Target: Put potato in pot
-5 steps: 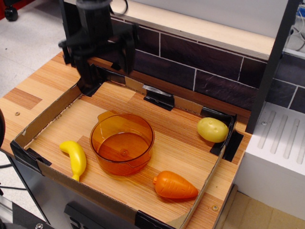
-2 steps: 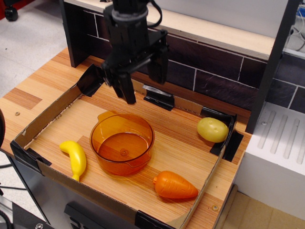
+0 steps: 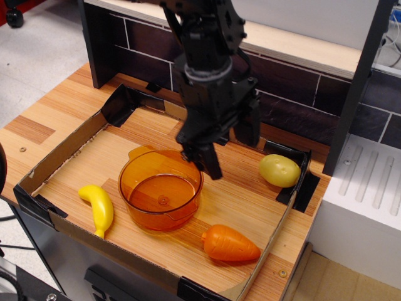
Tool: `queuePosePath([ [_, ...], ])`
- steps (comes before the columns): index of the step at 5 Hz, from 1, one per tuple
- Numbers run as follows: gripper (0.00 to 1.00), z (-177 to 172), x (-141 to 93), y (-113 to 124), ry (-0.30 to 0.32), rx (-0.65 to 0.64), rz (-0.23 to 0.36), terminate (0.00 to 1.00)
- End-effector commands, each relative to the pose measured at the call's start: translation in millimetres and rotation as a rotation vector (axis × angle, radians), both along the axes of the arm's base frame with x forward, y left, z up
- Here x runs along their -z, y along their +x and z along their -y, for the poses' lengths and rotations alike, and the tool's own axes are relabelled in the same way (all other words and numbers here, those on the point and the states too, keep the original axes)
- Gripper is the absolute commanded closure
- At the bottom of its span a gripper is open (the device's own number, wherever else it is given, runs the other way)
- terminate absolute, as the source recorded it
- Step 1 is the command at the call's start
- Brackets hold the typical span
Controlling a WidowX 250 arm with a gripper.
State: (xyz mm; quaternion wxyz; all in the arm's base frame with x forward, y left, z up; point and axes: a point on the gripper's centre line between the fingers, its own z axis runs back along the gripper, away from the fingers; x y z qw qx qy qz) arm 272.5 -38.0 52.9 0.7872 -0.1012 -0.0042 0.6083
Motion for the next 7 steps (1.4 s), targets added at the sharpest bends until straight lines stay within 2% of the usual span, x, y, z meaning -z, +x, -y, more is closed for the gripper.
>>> queuePosePath([
  [1,0.00,16.2,-4.3,20.6,-0.018,-0.051,0.032,0.00],
  [4,0.00,39.1,18.0,32.6,0.008,-0.066,0.086,0.00],
  [6,0.00,48.9,39.1,44.2,0.044,-0.070,0.080,0.00],
  [7,0.00,55.5,50.2,42.6,0.073,-0.054,0.083,0.00],
])
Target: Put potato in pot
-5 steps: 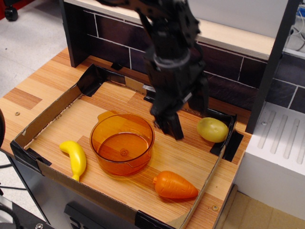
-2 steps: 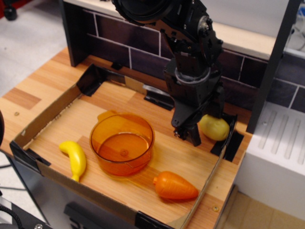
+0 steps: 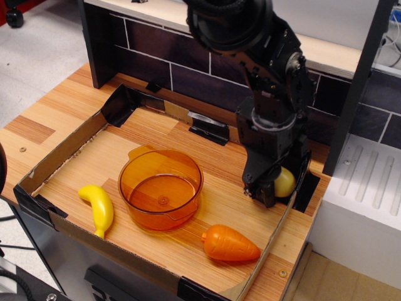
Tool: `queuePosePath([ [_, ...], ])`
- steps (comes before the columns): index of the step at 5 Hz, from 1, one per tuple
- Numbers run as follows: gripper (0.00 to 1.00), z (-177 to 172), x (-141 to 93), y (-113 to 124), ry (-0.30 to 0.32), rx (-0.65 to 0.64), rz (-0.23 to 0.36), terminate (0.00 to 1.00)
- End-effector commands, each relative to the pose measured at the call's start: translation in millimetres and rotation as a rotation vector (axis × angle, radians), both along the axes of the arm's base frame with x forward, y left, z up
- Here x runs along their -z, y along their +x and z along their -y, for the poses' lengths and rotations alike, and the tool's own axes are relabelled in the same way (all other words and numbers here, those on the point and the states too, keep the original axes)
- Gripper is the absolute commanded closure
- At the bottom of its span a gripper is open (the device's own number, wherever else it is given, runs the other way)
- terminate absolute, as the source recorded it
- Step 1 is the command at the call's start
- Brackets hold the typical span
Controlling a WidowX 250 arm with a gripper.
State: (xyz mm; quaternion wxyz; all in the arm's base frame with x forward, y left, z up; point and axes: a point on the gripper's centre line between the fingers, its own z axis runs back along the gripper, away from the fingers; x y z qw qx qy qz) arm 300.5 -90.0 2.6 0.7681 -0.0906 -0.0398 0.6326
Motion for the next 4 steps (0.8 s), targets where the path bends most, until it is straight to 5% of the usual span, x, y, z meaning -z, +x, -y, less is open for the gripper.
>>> queuePosePath([
  [1,1.00,3.8,4.1,9.9,0.028,0.020,0.044,0.00],
  [4,1.00,-45.1,-67.9,-10.2,-0.054,-0.022,0.062,0.00],
])
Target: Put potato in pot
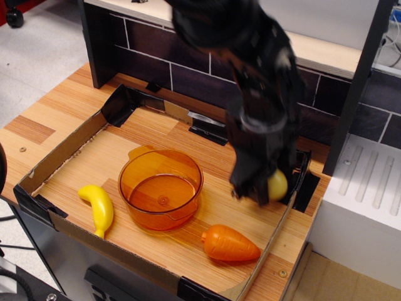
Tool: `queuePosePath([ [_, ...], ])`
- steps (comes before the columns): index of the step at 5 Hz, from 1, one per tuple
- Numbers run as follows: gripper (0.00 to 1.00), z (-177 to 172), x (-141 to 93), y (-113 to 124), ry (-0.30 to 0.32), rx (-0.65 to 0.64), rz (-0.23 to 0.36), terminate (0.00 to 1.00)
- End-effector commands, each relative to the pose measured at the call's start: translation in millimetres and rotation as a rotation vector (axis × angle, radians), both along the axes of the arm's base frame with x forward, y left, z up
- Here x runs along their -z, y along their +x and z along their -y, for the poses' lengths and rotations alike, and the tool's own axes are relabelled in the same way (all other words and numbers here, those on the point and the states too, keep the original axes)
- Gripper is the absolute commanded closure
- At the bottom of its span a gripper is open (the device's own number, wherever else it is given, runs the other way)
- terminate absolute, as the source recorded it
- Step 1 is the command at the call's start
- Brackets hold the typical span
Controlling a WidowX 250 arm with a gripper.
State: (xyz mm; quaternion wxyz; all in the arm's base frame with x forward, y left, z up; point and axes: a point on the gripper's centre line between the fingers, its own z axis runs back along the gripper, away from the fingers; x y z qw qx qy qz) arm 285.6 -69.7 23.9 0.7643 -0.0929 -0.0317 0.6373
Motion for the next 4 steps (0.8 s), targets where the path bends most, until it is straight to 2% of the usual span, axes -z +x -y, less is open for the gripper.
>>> queuePosePath([
  [1,1.00,-50.2,-71.1,-7.6,-0.066,-0.011,0.112,0.00],
  [2,1.00,-79.8,-79.1,-22.7,-0.073,0.004,0.089,0.00],
  [3,1.00,-94.7,-72.6,-30.3,0.010,0.045,-0.017,0.00],
  [4,1.00,-97.5,-49.4,-38.0,0.087,0.127,-0.033,0.00],
])
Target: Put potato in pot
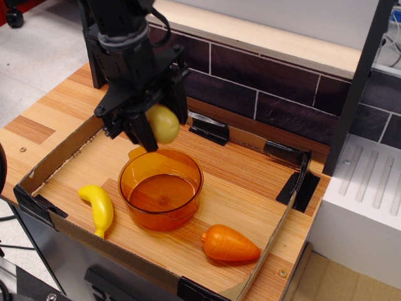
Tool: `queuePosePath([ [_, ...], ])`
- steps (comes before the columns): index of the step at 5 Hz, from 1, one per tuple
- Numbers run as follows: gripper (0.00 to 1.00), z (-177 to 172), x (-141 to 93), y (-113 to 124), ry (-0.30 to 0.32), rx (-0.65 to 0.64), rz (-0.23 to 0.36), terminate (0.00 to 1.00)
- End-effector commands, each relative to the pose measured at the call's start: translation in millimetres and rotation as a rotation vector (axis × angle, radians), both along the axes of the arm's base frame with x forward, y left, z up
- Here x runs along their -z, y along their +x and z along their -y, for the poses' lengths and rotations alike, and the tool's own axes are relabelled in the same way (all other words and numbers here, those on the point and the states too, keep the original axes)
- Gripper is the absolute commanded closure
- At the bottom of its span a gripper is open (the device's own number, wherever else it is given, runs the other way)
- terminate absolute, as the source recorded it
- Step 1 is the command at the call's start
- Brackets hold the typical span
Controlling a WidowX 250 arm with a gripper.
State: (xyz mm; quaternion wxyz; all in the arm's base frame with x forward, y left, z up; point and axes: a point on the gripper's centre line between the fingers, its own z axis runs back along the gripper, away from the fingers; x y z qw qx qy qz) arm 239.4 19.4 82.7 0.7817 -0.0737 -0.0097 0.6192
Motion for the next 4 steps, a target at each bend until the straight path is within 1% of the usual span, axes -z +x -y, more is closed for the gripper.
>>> queuePosePath([
  [1,1.00,-10.2,16.9,4.9,0.073,0.075,0.013,0.00],
  [2,1.00,-3.6,19.9,0.0,0.093,0.121,0.022,0.00],
  [3,0.00,-3.8,17.1,-0.8,0.096,0.117,0.027,0.00],
  [4,0.00,0.0,12.2,-0.5,0.104,0.100,0.036,0.00],
])
